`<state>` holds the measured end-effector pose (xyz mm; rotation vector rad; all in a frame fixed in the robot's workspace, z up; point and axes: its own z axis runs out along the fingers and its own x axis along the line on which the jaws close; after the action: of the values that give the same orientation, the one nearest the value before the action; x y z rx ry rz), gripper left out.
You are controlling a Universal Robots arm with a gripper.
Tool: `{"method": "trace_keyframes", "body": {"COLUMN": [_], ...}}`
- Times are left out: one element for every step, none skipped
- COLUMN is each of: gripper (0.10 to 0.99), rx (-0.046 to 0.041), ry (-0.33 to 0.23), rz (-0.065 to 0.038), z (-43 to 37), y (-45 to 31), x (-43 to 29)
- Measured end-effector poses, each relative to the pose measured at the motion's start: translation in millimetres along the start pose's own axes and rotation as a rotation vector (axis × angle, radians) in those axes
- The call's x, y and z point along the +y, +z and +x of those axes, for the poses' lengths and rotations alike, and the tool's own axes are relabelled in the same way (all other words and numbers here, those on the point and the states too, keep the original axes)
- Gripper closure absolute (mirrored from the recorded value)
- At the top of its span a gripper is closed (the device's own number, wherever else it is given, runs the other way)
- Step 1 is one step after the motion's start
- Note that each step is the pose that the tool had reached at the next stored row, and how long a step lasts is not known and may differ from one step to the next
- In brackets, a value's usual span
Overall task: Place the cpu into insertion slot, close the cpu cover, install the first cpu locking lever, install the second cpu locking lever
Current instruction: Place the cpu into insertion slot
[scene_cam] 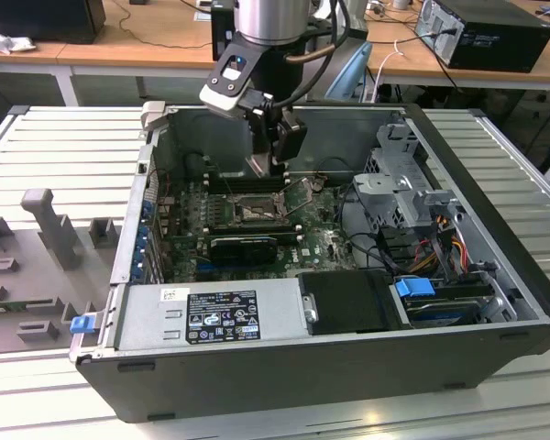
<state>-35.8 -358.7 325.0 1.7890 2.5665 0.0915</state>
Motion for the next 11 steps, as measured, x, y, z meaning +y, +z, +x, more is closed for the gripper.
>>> {"method": "trace_keyframes", "body": {"gripper": [0.561,0.561,0.561,0.561,0.561,0.561,0.561,0.561,0.561,0.561,0.561], "rx": [0.0001,0.0000,0.0000,0.0000,0.0001,-0.0001,-0.0002,-0.0003,-0.0010,-0.0014,-0.0018], "ry": [0.000,0.000,0.000,0.000,0.001,0.002,0.004,0.008,0.017,0.028,0.034], "rz": [0.000,0.000,0.000,0.000,0.000,0.000,0.000,0.000,0.000,-0.001,-0.001], "z": [0.0,0.0,-0.1,-0.1,-0.1,-0.1,-0.1,-0.1,-0.2,-0.2,-0.2], "y": [1.1,2.1,2.6,2.8,3.2,3.4,3.5,4.0,4.3,4.9,5.1], "x": [-0.1,-0.1,-0.1,-0.2,-0.2,-0.2,-0.2,-0.2,-0.2,-0.2,-0.3]}}
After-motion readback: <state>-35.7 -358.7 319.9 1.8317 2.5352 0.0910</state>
